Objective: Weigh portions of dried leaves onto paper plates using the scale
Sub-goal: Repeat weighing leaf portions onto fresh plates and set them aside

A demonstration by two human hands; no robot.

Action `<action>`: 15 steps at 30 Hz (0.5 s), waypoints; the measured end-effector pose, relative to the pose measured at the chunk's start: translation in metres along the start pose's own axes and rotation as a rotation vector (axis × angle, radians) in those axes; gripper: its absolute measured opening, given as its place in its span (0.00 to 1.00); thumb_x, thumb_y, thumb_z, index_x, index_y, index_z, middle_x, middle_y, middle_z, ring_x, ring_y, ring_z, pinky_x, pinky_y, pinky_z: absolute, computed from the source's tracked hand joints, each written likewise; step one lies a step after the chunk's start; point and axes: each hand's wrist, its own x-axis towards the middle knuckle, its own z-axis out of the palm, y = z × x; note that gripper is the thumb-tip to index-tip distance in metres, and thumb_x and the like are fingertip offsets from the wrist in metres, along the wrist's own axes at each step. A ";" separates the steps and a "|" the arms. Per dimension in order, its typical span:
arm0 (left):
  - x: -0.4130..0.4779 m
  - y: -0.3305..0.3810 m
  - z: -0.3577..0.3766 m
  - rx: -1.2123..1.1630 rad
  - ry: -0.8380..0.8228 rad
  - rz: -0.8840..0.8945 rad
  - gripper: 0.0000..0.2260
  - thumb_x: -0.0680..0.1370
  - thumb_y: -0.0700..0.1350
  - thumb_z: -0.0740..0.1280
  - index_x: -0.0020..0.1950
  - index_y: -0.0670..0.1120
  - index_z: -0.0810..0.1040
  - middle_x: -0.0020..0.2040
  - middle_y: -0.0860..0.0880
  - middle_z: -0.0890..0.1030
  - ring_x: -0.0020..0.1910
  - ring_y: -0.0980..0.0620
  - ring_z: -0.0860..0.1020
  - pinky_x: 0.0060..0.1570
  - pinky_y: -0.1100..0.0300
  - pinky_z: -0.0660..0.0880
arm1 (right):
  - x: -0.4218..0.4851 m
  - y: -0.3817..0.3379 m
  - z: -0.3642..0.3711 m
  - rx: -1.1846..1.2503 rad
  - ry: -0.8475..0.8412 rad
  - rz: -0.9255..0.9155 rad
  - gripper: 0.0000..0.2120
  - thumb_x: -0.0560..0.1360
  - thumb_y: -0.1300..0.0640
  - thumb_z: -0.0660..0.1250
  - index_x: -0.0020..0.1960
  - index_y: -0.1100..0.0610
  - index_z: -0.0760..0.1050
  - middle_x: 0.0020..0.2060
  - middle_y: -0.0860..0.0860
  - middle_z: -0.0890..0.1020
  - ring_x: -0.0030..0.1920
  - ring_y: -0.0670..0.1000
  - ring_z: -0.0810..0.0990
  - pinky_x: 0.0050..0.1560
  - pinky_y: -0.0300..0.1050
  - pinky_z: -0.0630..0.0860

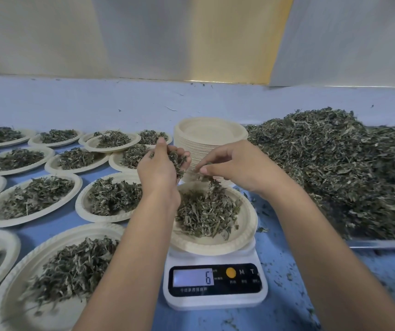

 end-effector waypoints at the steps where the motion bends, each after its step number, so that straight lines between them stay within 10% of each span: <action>1: 0.000 0.000 0.000 0.000 -0.001 -0.001 0.14 0.82 0.46 0.60 0.40 0.40 0.71 0.30 0.46 0.76 0.24 0.54 0.76 0.29 0.63 0.78 | 0.000 0.000 0.000 0.005 0.008 0.003 0.04 0.71 0.59 0.73 0.45 0.53 0.85 0.36 0.44 0.84 0.37 0.36 0.78 0.43 0.29 0.72; 15: -0.001 0.000 0.000 -0.007 0.006 -0.017 0.14 0.82 0.46 0.60 0.39 0.41 0.71 0.30 0.46 0.76 0.25 0.53 0.76 0.29 0.64 0.77 | 0.000 -0.002 -0.001 0.087 0.085 0.000 0.03 0.72 0.60 0.72 0.41 0.53 0.83 0.37 0.49 0.84 0.41 0.45 0.80 0.53 0.45 0.77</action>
